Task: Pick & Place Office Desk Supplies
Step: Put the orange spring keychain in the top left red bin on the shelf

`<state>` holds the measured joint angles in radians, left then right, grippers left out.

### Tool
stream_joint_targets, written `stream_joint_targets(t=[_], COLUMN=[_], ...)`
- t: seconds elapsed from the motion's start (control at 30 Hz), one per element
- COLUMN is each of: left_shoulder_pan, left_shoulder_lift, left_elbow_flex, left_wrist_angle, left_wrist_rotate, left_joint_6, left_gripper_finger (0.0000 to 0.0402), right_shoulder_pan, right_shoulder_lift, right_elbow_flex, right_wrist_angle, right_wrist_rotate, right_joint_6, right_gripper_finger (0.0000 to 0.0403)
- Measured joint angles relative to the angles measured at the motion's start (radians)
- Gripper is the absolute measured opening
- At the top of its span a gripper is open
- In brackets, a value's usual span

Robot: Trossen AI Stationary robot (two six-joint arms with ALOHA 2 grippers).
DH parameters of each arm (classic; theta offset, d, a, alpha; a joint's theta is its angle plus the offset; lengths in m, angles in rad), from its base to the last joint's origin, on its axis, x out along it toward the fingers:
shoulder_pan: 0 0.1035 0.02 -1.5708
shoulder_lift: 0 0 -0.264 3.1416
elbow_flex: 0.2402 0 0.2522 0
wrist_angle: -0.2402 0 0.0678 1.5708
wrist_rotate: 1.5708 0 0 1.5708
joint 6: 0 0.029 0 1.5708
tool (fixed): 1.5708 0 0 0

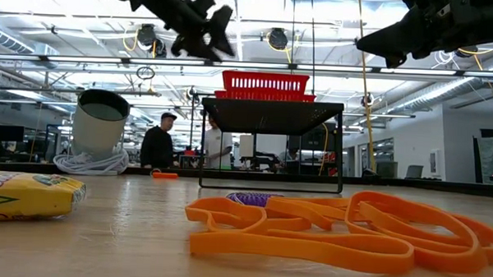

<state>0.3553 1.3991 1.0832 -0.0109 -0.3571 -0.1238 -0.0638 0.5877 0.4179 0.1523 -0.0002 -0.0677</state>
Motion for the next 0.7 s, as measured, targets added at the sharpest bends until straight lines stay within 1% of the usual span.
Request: stream_joint_targets(t=[0.07,0.23,0.3,0.37,0.4,0.57,0.63,0.7], left_shoulder_pan=[0.001,0.021,0.029,0.042,0.050,0.105,0.127,0.143], left_shoulder_lift=[0.000,0.024,0.038,0.049,0.056,0.108,0.136,0.172], left_elbow_flex=[0.000,-0.001,-0.014,-0.035,-0.052,-0.122,-0.140,-0.142], left_wrist_angle=[-0.123,-0.497,-0.585,-0.593,-0.584,-0.450,-0.401,-0.378], left_wrist_rotate=[-0.072,-0.264,-0.308,-0.305,-0.284,-0.119,-0.087,-0.079], left_joint_6=[-0.081,-0.326,-0.407,-0.466,-0.483,-0.508,-0.509,-0.510], left_gripper_finger=[0.0225,0.0225,0.0225,0.0225,0.0225,0.0225,0.0225,0.0225], right_shoulder_pan=[0.000,0.000,0.000,0.000,0.000,0.000,0.000,0.000], right_shoulder_lift=[0.000,0.000,0.000,0.000,0.000,0.000,0.000,0.000], right_elbow_flex=[0.000,0.000,0.000,0.000,0.000,0.000,0.000,0.000], right_wrist_angle=[0.000,0.000,0.000,0.001,0.001,0.004,0.004,0.005], right_wrist_rotate=[0.000,0.000,0.000,0.002,0.003,0.003,0.003,0.003], right_joint_6=[0.002,0.002,0.002,0.002,0.002,0.003,0.003,0.003], right_gripper_finger=[0.0050,0.0050,0.0050,0.0050,0.0050,0.0050,0.0050,0.0050])
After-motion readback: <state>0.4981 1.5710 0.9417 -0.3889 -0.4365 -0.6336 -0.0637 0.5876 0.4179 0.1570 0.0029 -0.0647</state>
